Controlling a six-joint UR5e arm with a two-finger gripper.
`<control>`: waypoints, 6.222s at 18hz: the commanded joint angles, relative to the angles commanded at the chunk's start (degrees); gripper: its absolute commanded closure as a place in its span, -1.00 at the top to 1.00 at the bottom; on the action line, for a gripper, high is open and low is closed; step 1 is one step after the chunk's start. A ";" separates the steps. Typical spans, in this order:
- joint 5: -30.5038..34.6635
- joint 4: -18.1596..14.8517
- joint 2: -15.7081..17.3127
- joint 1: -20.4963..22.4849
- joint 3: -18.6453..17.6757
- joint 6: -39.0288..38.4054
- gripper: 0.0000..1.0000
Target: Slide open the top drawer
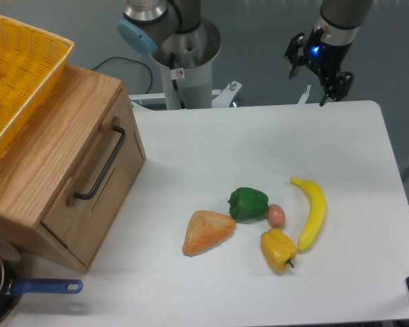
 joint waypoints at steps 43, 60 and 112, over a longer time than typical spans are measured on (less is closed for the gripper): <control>-0.17 -0.26 -0.97 -10.54 0.96 -29.95 1.00; -7.29 0.00 -5.54 -22.85 5.71 -64.68 1.00; -16.44 2.20 -8.35 -38.14 6.50 -83.58 1.00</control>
